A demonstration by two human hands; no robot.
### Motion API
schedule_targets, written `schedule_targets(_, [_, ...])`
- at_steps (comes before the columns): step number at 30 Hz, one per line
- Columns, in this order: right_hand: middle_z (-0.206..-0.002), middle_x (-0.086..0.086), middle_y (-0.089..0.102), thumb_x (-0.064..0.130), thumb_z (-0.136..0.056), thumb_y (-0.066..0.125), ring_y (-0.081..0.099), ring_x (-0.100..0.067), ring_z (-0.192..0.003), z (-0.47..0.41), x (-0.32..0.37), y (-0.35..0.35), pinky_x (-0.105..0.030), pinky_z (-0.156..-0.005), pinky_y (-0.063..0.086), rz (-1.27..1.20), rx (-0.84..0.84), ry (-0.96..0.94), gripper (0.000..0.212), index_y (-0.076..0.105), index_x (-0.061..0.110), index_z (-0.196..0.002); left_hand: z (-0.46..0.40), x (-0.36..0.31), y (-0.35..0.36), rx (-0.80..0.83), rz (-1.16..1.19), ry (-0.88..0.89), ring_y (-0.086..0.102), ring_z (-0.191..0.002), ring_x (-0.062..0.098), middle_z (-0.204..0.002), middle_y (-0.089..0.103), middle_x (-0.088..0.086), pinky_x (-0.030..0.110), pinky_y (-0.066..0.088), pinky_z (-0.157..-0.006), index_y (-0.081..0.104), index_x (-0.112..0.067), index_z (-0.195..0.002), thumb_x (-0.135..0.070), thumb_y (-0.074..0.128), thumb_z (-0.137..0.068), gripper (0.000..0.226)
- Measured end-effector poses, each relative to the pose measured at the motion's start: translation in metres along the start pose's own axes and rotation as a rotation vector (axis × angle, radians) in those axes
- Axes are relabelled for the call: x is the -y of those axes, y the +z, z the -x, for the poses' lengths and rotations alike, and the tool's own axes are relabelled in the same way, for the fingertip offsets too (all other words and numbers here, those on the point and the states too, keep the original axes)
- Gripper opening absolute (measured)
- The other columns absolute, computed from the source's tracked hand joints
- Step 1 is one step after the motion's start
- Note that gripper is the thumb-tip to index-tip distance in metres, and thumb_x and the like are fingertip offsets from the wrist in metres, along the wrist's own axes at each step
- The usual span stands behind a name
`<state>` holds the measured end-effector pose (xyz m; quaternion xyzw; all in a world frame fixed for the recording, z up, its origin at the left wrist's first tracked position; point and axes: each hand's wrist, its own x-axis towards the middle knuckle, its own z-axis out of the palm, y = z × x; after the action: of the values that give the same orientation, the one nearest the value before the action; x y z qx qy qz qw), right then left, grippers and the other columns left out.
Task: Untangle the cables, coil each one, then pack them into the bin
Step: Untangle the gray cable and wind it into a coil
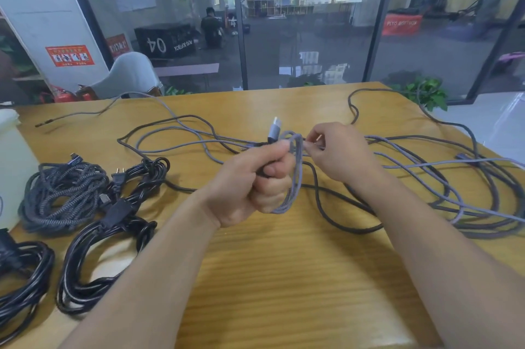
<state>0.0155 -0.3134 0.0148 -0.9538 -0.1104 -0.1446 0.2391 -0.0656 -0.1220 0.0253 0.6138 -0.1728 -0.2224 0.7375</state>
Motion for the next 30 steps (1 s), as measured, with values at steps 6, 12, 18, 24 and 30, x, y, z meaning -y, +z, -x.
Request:
schedule_targets(6, [-0.067,0.009,0.060,0.037,-0.100,0.064,0.054,-0.010,-0.063,0.000,0.005,-0.009,-0.028,-0.056,0.036,-0.261,-0.041,0.036,0.023,0.065,0.019,-0.086,-0.006,0.006,-0.003,-0.109,-0.152,-0.072,0.012,-0.046,0.009,-0.053,0.019,-0.008,0.027,0.007,-0.047,0.031,-0.023,-0.065,-0.035,0.033,-0.111,0.048])
schedule_targets(12, [-0.073,0.001,0.059,0.012,-0.099,0.059,0.052,-0.010,-0.064,0.004,0.013,-0.018,-0.026,-0.052,0.049,-0.723,0.114,0.121,0.019,0.076,0.021,-0.094,-0.009,0.010,-0.001,-0.272,-0.288,-0.074,0.013,-0.049,0.013,-0.057,0.020,-0.004,0.030,0.007,-0.052,0.033,-0.024,-0.064,-0.037,0.037,-0.111,0.049])
schedule_targets(18, [-0.076,-0.002,0.068,0.000,-0.095,0.071,0.068,-0.008,-0.070,0.003,0.008,-0.025,-0.027,-0.073,0.062,-0.982,0.177,0.120,0.021,0.078,0.014,-0.109,-0.011,0.010,-0.001,-0.377,-0.319,-0.036,0.014,-0.050,0.013,-0.056,0.022,-0.004,0.026,0.011,-0.047,0.032,-0.022,-0.065,-0.037,0.037,-0.111,0.049])
schedule_targets(24, [-0.083,0.000,0.079,0.012,-0.086,0.084,0.071,-0.004,-0.072,0.011,0.018,-0.012,-0.014,-0.061,0.050,-0.939,0.082,0.056,0.017,0.079,0.014,-0.102,-0.011,0.012,-0.003,-0.419,-0.373,0.023,0.014,-0.051,0.014,-0.059,0.021,-0.001,0.024,0.013,-0.044,0.033,-0.023,-0.066,-0.037,0.038,-0.111,0.048])
schedule_targets(30, [-0.100,0.000,0.081,0.012,-0.091,0.079,0.074,-0.008,-0.084,0.017,0.026,-0.006,-0.018,-0.059,0.051,-0.998,0.168,0.013,0.021,0.078,0.017,-0.112,-0.011,0.011,-0.004,-0.450,-0.394,0.048,0.014,-0.053,0.016,-0.057,0.023,-0.001,0.028,0.013,-0.048,0.034,-0.023,-0.064,-0.039,0.039,-0.111,0.050])
